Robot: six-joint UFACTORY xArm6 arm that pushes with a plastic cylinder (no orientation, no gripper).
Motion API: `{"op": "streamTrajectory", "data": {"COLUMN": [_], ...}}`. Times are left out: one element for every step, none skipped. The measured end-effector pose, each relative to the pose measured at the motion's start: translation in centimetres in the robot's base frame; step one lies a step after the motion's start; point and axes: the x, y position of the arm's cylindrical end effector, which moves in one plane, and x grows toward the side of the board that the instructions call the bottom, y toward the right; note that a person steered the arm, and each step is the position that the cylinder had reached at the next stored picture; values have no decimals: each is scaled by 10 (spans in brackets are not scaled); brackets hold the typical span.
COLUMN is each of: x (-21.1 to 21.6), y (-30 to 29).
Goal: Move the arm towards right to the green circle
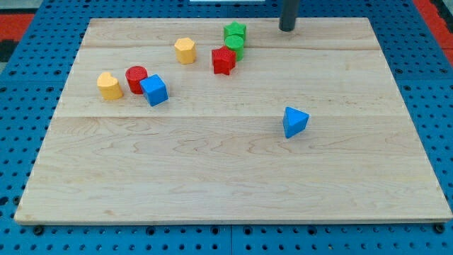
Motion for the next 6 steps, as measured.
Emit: {"op": "streamTrajectory", "data": {"x": [49, 57, 57, 50, 50, 60], "y": [-5, -46, -78, -82, -82, -81]}}
